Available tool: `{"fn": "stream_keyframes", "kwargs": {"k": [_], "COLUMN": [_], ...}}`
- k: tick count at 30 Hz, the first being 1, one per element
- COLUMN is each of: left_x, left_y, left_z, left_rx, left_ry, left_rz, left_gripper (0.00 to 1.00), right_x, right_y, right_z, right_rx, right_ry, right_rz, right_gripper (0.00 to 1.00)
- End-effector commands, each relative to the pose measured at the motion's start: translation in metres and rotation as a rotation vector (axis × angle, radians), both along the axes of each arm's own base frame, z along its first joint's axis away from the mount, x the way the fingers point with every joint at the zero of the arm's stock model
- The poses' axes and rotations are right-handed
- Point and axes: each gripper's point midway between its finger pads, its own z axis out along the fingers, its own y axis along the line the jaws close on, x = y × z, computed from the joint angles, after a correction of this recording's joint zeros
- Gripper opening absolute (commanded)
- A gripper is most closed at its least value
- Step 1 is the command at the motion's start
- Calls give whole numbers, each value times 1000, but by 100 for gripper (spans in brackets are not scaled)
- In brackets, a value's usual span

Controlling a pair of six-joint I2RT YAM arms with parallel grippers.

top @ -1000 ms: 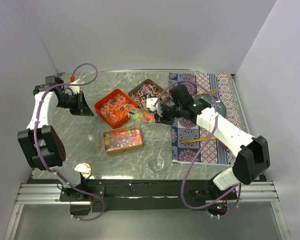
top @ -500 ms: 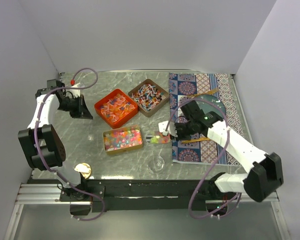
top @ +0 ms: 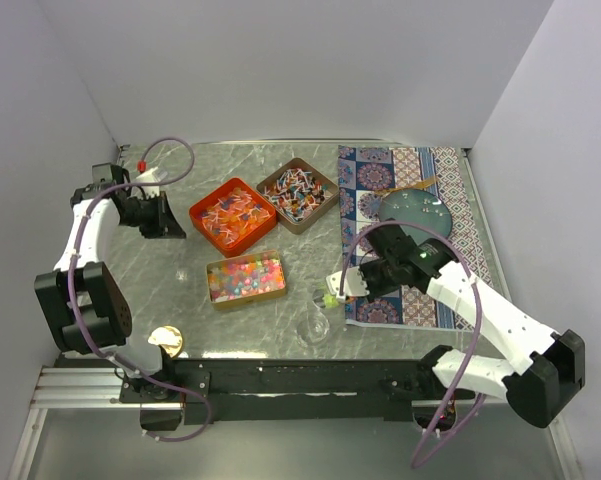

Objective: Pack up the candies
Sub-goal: Place the fake candies in the packing bottle.

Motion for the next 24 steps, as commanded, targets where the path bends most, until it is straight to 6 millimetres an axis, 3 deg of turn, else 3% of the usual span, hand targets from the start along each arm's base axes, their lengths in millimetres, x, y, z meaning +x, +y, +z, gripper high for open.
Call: {"fn": "stream_keyframes", "kwargs": {"k": [1, 9, 16, 24], "left_x": [4, 1, -1, -6], "left_y": [0, -1, -3, -8], "left_z": [14, 9, 11, 10], "left_rx": [-3, -2, -8, -28], "left_ry": [-64, -59, -80, -88], "left_rz": [20, 15, 10, 4], "left_gripper": [1, 1, 1, 1], "right_x": [-7, -22, -22, -15], "right_y": [2, 25, 20, 20], "right_z": [7, 0, -11, -9], "right_rx": [-53, -81, -177, -275], "right_ry": [-47, -51, -59, -109], "right_rz": [40, 88, 72, 65], "right_gripper": [0, 0, 0, 0]}}
